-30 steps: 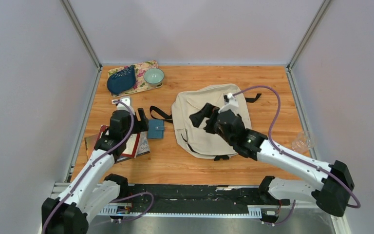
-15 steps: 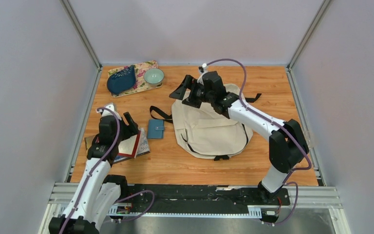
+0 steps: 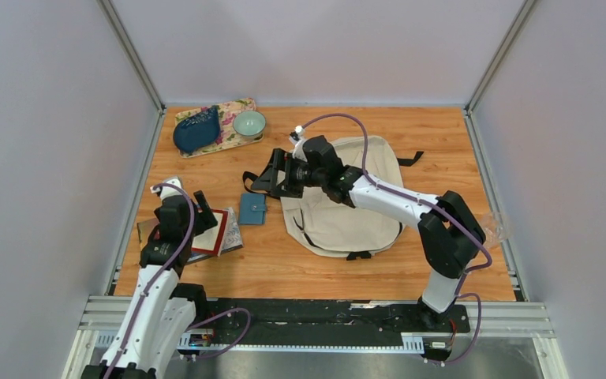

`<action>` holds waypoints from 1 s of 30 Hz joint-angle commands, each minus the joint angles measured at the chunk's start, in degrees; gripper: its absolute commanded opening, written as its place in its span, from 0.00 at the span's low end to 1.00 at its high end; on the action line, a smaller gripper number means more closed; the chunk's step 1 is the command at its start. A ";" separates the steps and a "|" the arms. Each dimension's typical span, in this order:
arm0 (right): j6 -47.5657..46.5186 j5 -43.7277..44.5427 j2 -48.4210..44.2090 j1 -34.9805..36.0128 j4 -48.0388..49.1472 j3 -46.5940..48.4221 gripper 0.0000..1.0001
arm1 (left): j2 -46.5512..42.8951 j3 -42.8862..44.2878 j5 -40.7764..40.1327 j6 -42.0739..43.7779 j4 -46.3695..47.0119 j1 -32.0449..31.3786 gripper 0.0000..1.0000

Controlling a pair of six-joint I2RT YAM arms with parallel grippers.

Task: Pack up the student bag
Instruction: Pick up the book from the center of the board.

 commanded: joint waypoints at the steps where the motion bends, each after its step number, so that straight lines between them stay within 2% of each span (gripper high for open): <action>1: -2.32 0.06 1.68 1.21 0.97 3.49 0.92 | 3.13 3.86 -4.30 2.93 -0.81 0.93 0.85; 7: -5.05 4.88 1.78 1.39 -6.15 5.61 0.92 | 5.87 6.24 -3.07 3.72 -0.20 2.87 0.85; 9: -5.05 5.51 1.08 1.30 -4.42 4.38 0.93 | 5.96 6.68 -2.90 4.59 1.03 3.48 0.85; 13: -4.26 1.74 3.18 1.39 -3.17 4.03 0.93 | 8.41 7.73 -0.79 5.48 2.79 8.57 0.86; 14: -3.74 1.12 3.44 1.48 -2.56 3.76 0.93 | 9.38 8.00 0.26 5.48 3.49 12.32 0.86; 16: -3.30 -0.38 4.06 1.39 -1.67 3.15 0.93 | 12.97 10.19 7.97 4.43 2.53 17.87 0.86; 17: -3.12 -0.82 4.24 1.30 0.07 3.41 0.93 | 13.86 10.81 10.35 4.16 1.83 22.94 0.86; 20: -3.29 -2.84 4.94 1.39 0.43 4.72 0.93 | 15.80 10.73 16.86 3.28 4.27 30.19 0.86; 23: -2.42 -5.30 6.34 1.48 2.01 5.95 0.93 | 17.47 10.90 16.44 2.84 5.08 33.00 0.86; 30: 0.48 -8.64 10.74 2.09 5.09 8.41 0.93 | 18.00 7.04 16.36 1.97 7.53 34.42 0.86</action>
